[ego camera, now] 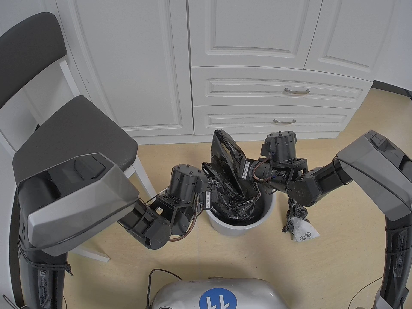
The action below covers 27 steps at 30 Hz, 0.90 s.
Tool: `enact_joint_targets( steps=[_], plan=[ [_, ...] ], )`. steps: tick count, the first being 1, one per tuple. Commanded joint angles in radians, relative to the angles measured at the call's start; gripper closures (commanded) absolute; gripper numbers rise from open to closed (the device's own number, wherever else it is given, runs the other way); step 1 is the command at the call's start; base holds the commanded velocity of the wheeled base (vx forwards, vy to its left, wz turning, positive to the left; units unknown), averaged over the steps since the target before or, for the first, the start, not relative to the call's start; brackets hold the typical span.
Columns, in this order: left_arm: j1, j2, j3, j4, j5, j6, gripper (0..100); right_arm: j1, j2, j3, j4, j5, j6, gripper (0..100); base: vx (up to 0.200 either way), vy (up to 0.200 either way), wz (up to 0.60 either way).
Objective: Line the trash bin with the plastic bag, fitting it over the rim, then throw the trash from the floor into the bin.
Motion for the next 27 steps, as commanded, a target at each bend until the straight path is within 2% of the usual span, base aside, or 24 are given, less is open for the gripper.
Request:
enact_joint_targets(
  steps=[1, 6, 11, 15, 24, 27],
  plan=[
    [0.006, 0.056, -0.013, -0.010, -0.001, 0.001, 0, 0.003, -0.006, -0.002, 0.000, -0.005, 0.000, 100, 0.000, 0.000, 0.00],
    [0.026, 0.119, -0.083, -0.015, -0.001, -0.008, 0, 0.003, -0.020, 0.001, 0.000, -0.008, 0.001, 100, 0.000, 0.000, 0.00],
    [0.037, 0.162, -0.143, -0.088, -0.001, -0.042, 0, 0.002, -0.030, 0.007, 0.000, -0.008, 0.001, 100, 0.000, 0.000, 0.00],
    [0.043, 0.155, -0.126, -0.142, -0.002, -0.042, 0, 0.003, -0.030, 0.010, 0.000, -0.008, 0.001, 100, 0.000, 0.000, 0.00],
    [0.049, 0.122, -0.085, -0.148, -0.005, -0.040, 0, 0.003, -0.030, 0.010, 0.000, -0.006, 0.001, 100, 0.000, 0.000, 0.00],
    [0.048, 0.104, -0.056, -0.191, -0.027, -0.040, 0, 0.003, -0.027, 0.008, 0.000, -0.006, 0.001, 100, 0.000, 0.000, 0.00]
  ],
)
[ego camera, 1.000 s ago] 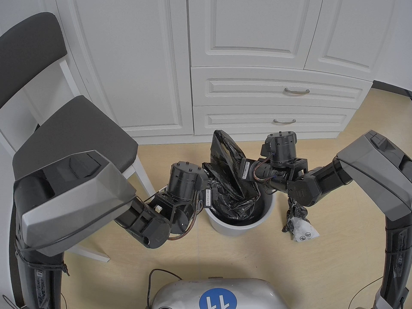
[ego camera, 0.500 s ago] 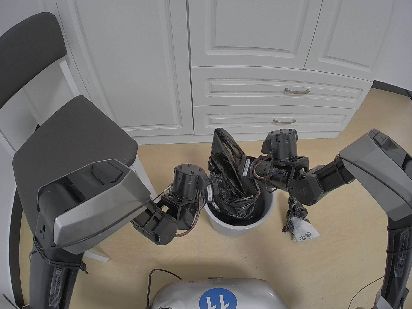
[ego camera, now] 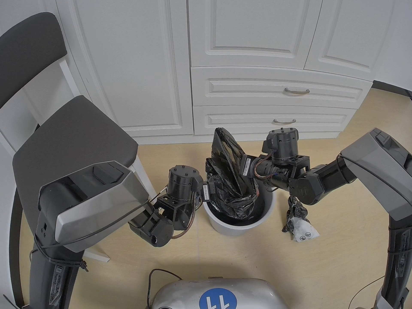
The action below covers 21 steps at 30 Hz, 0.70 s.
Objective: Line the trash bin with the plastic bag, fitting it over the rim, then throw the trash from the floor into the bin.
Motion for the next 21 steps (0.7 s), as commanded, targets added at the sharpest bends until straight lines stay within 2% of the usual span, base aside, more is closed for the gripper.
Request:
enact_joint_targets(
  steps=[1, 11, 15, 21],
  plan=[
    [-0.003, -0.026, 0.030, -0.044, -0.019, 0.001, 0, 0.000, 0.002, -0.003, 0.000, 0.000, 0.000, 100, 0.000, 0.000, 0.00],
    [-0.026, 0.028, -0.016, -0.052, -0.041, 0.009, 0, 0.000, -0.001, 0.000, 0.000, 0.000, 0.000, 100, 0.000, 0.000, 0.00],
    [-0.030, 0.062, -0.065, -0.023, -0.047, 0.009, 0, 0.000, -0.003, 0.000, 0.000, 0.000, 0.000, 100, 0.000, 0.000, 0.00],
    [-0.029, 0.106, -0.217, 0.102, -0.047, 0.007, 0, 0.000, -0.009, 0.003, 0.000, 0.000, 0.001, 100, 0.000, 0.000, 0.00]
  ],
)
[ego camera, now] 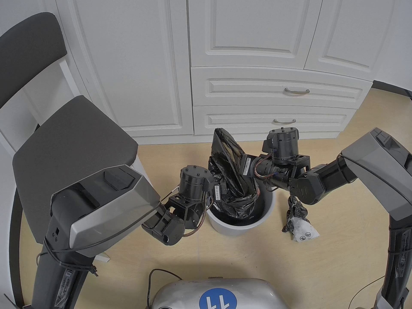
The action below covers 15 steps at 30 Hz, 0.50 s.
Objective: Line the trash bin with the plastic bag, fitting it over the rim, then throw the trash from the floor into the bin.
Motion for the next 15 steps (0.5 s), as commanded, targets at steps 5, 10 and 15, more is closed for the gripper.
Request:
enact_joint_targets(
  steps=[5, 10, 15],
  plan=[
    [0.012, 0.072, -0.157, 0.063, 0.000, -0.006, 0, 0.000, -0.026, 0.015, 0.000, 0.006, 0.000, 100, 0.000, 0.000, 0.00],
    [0.015, 0.068, -0.155, 0.063, 0.000, -0.005, 100, 0.000, -0.029, 0.017, 0.000, 0.006, 0.000, 100, 0.000, 0.000, 0.00],
    [0.015, 0.070, -0.160, 0.056, 0.000, -0.003, 100, 0.000, -0.031, 0.019, 0.000, 0.005, 0.000, 100, 0.000, 0.000, 0.00]
  ],
)
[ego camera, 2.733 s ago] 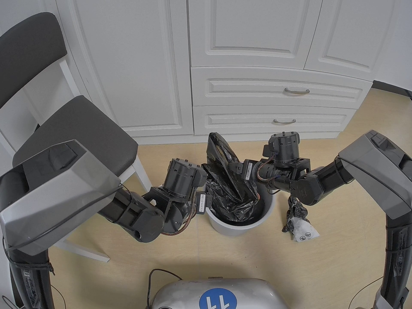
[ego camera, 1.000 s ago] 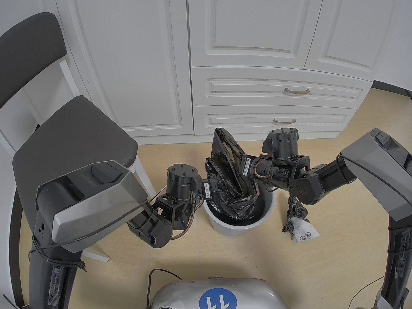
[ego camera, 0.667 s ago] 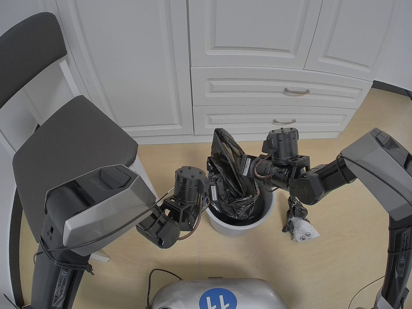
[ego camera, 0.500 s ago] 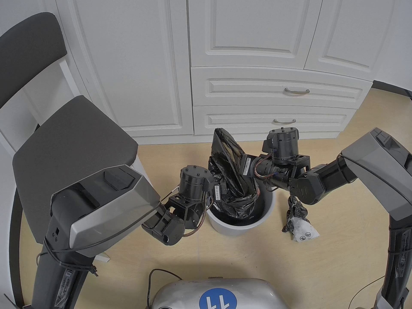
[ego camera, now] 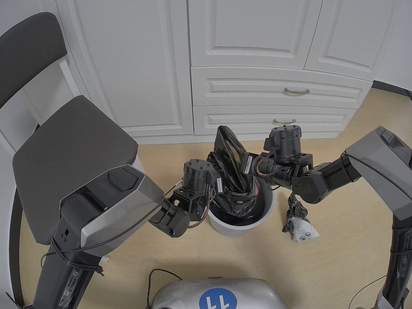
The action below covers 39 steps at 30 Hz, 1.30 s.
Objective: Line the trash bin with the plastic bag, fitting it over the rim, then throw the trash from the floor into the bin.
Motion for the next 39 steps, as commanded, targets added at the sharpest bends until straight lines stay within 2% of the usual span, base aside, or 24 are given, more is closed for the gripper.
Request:
enact_joint_targets(
  steps=[1, 8, 14, 18, 19, 21, 22, 23, 25, 29, 31, 32, 33, 36, 37, 39],
  plan=[
    [0.000, 0.007, -0.007, -0.001, 0.000, 0.000, 100, 0.000, -0.003, 0.001, 0.000, -0.001, 0.000, 100, 0.000, 0.000, 0.00],
    [-0.001, -0.009, 0.030, -0.013, 0.013, -0.005, 100, 0.000, 0.003, 0.001, 0.000, -0.007, -0.003, 100, 0.000, 0.000, 0.00],
    [-0.008, -0.147, 0.209, -0.021, 0.071, -0.006, 100, -0.021, -0.062, 0.072, 0.005, -0.028, 0.012, 100, 0.000, 0.000, 0.00],
    [-0.012, -0.210, 0.297, -0.027, 0.100, -0.006, 100, -0.035, -0.120, 0.150, 0.000, -0.091, 0.037, 100, 0.000, 0.000, 0.00],
    [-0.018, -0.243, 0.346, -0.025, 0.108, -0.011, 100, -0.043, -0.147, 0.193, 0.000, -0.133, 0.055, 100, 0.000, 0.000, 0.00],
    [-0.032, -0.260, 0.378, -0.022, 0.120, -0.023, 100, -0.043, -0.169, 0.225, -0.005, -0.172, 0.089, 100, 0.000, 0.000, 0.00],
    [-0.032, -0.262, 0.380, -0.022, 0.122, -0.025, 100, -0.043, -0.170, 0.228, -0.005, -0.174, 0.092, 100, 0.000, 0.000, 0.00],
    [-0.041, -0.262, 0.381, -0.019, 0.148, -0.031, 100, -0.038, -0.186, 0.257, -0.015, -0.211, 0.140, 100, 0.000, 0.000, 0.00],
    [-0.046, -0.262, 0.384, -0.016, 0.169, -0.032, 100, -0.029, -0.195, 0.284, -0.020, -0.249, 0.177, 100, 0.000, 0.000, 0.00],
    [-0.057, -0.277, 0.420, -0.013, 0.174, -0.048, 100, 0.036, -0.218, 0.359, -0.023, -0.395, 0.246, 100, 0.000, 0.000, 0.00],
    [-0.057, -0.277, 0.420, -0.013, 0.174, -0.048, 100, 0.036, -0.218, 0.359, -0.023, -0.395, 0.246, 100, 0.000, 0.000, 0.00],
    [-0.063, -0.286, 0.433, -0.015, 0.174, -0.063, 100, 0.086, -0.215, 0.402, -0.028, -0.467, 0.282, 100, 0.000, 0.000, 0.00],
    [-0.072, -0.282, 0.433, -0.018, 0.174, -0.072, 100, 0.123, -0.206, 0.422, -0.028, -0.498, 0.305, 100, 0.000, 0.000, 0.00],
    [-0.078, -0.277, 0.432, -0.018, 0.174, -0.074, 100, 0.146, -0.198, 0.432, -0.028, -0.510, 0.321, 100, 0.000, 0.000, 0.00],
    [-0.089, -0.257, 0.424, -0.024, 0.174, -0.072, 100, 0.189, -0.175, 0.458, -0.026, -0.513, 0.358, 100, 0.000, 0.000, 0.00],
    [-0.093, -0.237, 0.417, -0.025, 0.172, -0.069, 100, 0.220, -0.155, 0.495, -0.028, -0.513, 0.384, 100, 0.000, 0.000, 0.00]
  ],
)
